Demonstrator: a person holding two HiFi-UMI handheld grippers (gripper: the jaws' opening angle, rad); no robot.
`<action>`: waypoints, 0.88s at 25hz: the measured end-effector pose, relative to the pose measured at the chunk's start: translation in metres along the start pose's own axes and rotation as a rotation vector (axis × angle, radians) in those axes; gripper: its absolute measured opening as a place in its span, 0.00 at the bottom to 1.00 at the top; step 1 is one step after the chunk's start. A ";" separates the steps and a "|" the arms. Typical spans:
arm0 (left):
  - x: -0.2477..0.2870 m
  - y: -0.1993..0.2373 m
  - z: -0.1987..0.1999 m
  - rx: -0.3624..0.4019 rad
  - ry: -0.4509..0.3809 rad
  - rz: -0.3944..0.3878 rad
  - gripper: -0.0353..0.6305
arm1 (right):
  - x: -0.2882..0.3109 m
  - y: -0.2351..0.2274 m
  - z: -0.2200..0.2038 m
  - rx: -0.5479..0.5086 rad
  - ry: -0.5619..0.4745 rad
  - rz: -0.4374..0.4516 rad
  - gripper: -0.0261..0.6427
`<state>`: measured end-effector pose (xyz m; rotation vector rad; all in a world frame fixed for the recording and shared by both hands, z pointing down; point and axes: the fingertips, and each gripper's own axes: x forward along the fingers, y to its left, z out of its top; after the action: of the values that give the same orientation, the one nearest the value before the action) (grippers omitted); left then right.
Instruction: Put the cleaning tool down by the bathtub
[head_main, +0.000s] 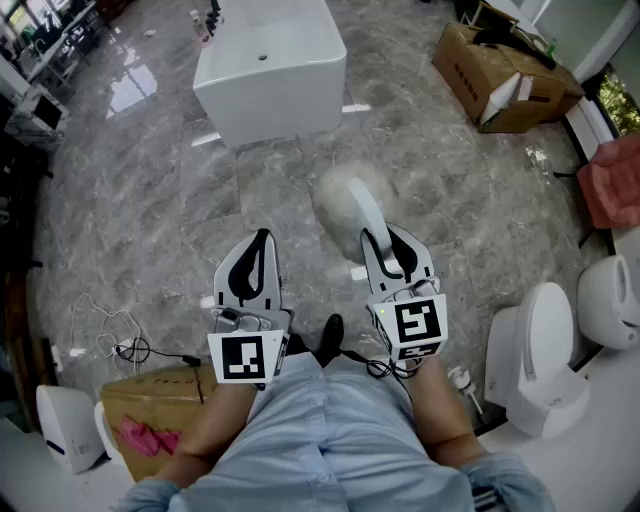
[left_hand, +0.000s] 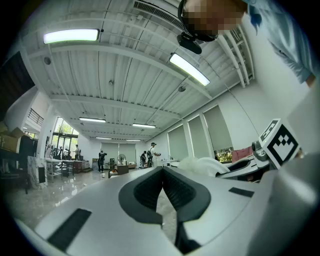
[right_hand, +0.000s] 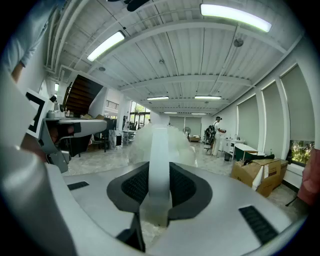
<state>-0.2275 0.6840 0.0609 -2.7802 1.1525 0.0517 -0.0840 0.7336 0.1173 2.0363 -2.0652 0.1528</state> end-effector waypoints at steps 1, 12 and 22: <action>0.003 0.000 0.000 0.003 -0.001 -0.001 0.08 | 0.002 -0.002 0.001 0.000 -0.004 0.000 0.19; 0.018 0.002 0.015 0.041 -0.013 0.038 0.08 | -0.004 -0.024 -0.002 0.031 -0.015 0.003 0.19; 0.050 0.007 -0.002 0.033 0.026 0.028 0.08 | 0.031 -0.048 -0.008 0.049 0.018 -0.014 0.19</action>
<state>-0.1970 0.6433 0.0581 -2.7437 1.1877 -0.0005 -0.0357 0.7042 0.1281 2.0698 -2.0550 0.2204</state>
